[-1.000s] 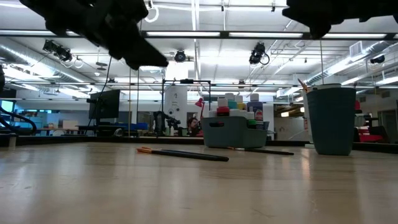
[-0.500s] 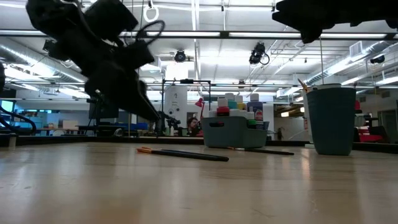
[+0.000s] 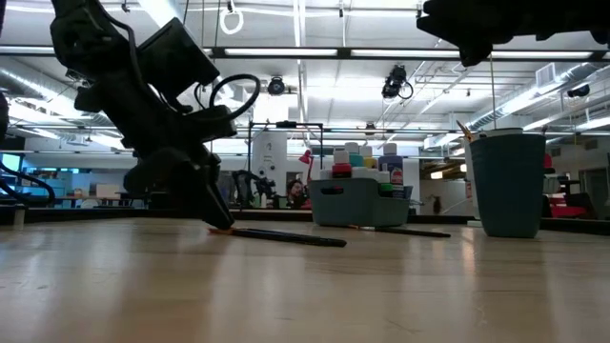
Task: Pick & Place Paint Supplies
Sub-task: Put the golden paint brush into the blue cup
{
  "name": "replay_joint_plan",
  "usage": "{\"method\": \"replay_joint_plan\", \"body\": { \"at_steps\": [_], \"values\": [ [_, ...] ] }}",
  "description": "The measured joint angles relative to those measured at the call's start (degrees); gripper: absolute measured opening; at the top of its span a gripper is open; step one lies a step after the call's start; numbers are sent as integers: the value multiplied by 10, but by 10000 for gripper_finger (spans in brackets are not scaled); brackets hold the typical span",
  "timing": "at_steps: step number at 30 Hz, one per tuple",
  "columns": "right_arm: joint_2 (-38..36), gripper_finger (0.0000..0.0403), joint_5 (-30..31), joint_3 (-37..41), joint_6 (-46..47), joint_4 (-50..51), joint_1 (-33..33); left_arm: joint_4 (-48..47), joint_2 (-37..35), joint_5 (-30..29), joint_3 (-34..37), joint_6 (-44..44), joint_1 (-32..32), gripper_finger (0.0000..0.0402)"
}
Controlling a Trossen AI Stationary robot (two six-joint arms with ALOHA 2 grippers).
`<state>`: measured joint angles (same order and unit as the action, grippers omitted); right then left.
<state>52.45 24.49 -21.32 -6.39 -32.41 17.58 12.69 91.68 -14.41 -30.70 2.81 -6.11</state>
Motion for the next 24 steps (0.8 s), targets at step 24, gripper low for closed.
{"method": "replay_joint_plan", "body": {
  "at_steps": [24],
  "values": [
    [0, 164, 0, 0, -1, 2, 0, -1, 4, 70, 0, -6, 36, 10]
  ]
}}
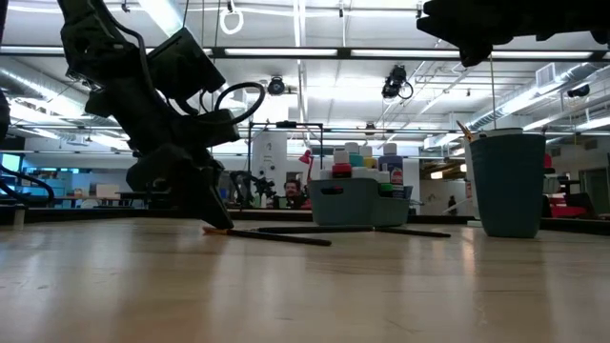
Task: Pick & Place Paint Supplies
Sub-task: Put the golden paint brush into the blue cup
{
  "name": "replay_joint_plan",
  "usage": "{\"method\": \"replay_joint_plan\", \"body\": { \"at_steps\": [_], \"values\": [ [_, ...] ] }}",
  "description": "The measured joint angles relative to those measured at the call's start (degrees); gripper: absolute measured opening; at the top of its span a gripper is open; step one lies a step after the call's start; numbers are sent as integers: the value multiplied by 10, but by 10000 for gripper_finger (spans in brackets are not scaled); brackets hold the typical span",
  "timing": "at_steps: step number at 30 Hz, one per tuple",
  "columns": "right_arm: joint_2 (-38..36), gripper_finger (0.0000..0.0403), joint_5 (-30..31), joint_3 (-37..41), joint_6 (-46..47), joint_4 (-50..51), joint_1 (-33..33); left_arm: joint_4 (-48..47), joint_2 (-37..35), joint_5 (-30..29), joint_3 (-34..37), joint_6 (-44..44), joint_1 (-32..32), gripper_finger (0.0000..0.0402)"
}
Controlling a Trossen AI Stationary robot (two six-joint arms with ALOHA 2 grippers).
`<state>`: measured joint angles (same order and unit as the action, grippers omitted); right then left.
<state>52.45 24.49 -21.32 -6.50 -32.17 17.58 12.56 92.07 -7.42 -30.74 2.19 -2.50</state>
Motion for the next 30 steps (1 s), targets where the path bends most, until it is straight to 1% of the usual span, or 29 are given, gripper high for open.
{"method": "replay_joint_plan", "body": {
  "at_steps": [4, 10, 13, 18, 21, 24, 27, 30],
  "values": [
    [0, 164, -6, 0, 0, 0, 0, 3, 0, 1, 0, -11, 0, 6],
    [4, 164, -49, -2, 5, -10, 0, 16, 0, 7, -2, -27, -1, 4],
    [28, 164, -60, -23, 14, 2, 0, 21, 0, 11, -2, -23, -1, 5],
    [98, 164, -61, -77, 13, 38, 0, 33, 0, 37, -2, -16, -1, 14],
    [130, 164, -60, -109, 13, 69, 0, 50, 0, 31, -2, -37, -6, 29],
    [157, 164, -60, -131, 15, 76, 0, 54, 0, 3, -6, -73, -18, 51],
    [183, 164, -60, -148, 15, 81, 0, 54, 0, -30, -12, -91, -29, 78],
    [206, 164, -61, -164, 15, 94, -1, 54, 0, -39, -14, -115, -33, 103]
  ]
}}
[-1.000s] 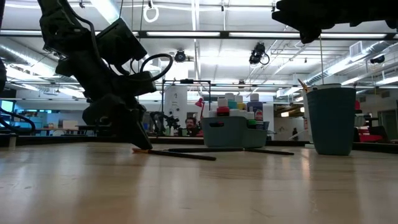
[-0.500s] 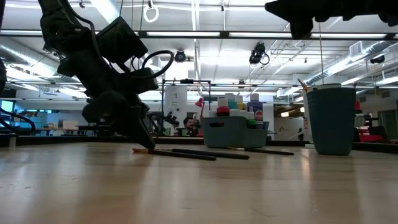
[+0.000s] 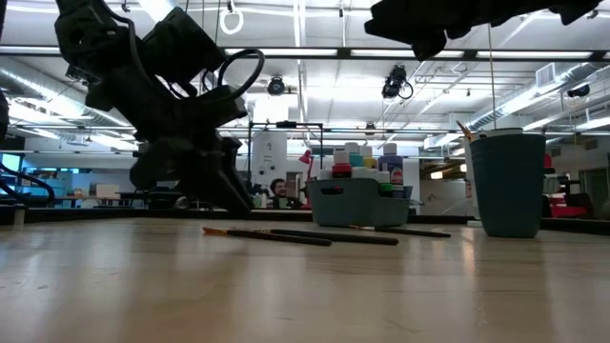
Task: Pick & Place Paint Supplies
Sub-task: Put the golden paint brush into the blue cup
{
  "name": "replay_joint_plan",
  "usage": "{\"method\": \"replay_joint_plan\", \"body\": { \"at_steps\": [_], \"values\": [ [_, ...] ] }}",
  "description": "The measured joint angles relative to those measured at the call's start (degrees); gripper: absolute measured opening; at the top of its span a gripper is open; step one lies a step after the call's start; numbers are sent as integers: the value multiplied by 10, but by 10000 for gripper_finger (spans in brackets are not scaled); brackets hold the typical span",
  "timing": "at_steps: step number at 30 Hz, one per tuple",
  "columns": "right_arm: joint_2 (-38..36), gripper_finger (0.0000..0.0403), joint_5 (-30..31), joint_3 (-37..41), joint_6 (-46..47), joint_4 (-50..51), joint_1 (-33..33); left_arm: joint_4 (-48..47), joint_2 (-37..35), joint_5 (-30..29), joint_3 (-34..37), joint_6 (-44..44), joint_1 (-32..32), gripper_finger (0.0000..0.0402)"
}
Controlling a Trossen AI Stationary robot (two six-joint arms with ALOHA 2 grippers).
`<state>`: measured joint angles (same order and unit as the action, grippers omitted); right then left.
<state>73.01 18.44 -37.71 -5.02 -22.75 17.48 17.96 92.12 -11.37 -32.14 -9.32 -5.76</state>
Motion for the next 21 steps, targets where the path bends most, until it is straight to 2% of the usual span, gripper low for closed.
{"method": "replay_joint_plan", "body": {
  "at_steps": [9, 13, 17, 21],
  "values": [
    [19, 164, 0, -21, -2, 11, -2, -3, 22, 63, 0, 35, 19, 169],
    [19, 164, 0, -21, -3, 13, -2, 1, 40, 44, -1, 38, 25, 176],
    [19, 164, 0, -21, -4, 15, -2, 3, 45, 49, -2, 42, 31, 152],
    [19, 164, 1, -21, -6, 17, -2, 2, 45, 82, -1, 43, 35, 100]
  ]
}}
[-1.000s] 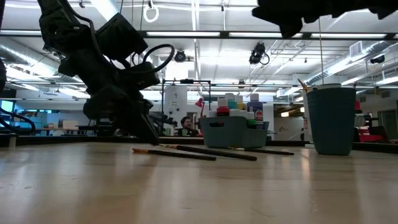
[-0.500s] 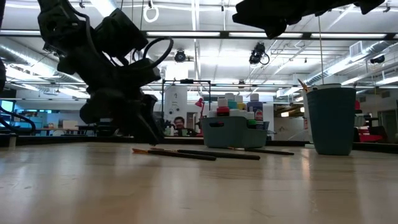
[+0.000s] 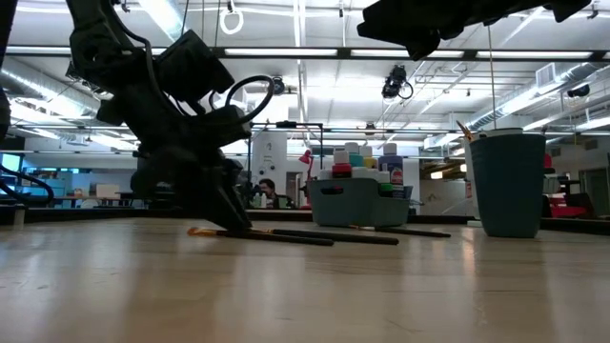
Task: Pick & Place Paint Supplies
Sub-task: Put the golden paint brush into the blue cup
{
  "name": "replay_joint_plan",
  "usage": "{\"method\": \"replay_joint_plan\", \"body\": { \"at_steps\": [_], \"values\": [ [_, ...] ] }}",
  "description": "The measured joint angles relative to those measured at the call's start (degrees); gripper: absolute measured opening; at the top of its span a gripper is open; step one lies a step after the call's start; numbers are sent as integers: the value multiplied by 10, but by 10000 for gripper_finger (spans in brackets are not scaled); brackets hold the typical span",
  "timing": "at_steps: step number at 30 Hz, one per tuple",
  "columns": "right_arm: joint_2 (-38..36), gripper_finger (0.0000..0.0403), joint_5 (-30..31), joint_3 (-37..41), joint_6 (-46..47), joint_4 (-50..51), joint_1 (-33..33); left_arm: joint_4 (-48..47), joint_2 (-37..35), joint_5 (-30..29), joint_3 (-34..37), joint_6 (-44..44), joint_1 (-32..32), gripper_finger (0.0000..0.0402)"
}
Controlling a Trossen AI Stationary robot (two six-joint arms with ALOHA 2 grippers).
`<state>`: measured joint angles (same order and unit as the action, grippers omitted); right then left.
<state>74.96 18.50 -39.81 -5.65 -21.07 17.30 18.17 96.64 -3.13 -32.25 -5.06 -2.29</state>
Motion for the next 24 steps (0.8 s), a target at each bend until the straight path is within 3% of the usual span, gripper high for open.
{"method": "replay_joint_plan", "body": {
  "at_steps": [6, 13, 20, 24],
  "values": [
    [0, 164, 0, 0, -2, 2, 0, -2, 0, 19, 0, -1, 0, 12],
    [0, 164, 0, 0, -1, 3, 0, -10, -3, -8, -8, -73, -24, 7],
    [0, 164, -2, 0, 40, 7, -14, -35, -16, -101, -74, -197, -87, 5],
    [0, 164, -67, 0, 101, 7, -40, -73, -19, -192, -125, -297, -118, 5]
  ]
}}
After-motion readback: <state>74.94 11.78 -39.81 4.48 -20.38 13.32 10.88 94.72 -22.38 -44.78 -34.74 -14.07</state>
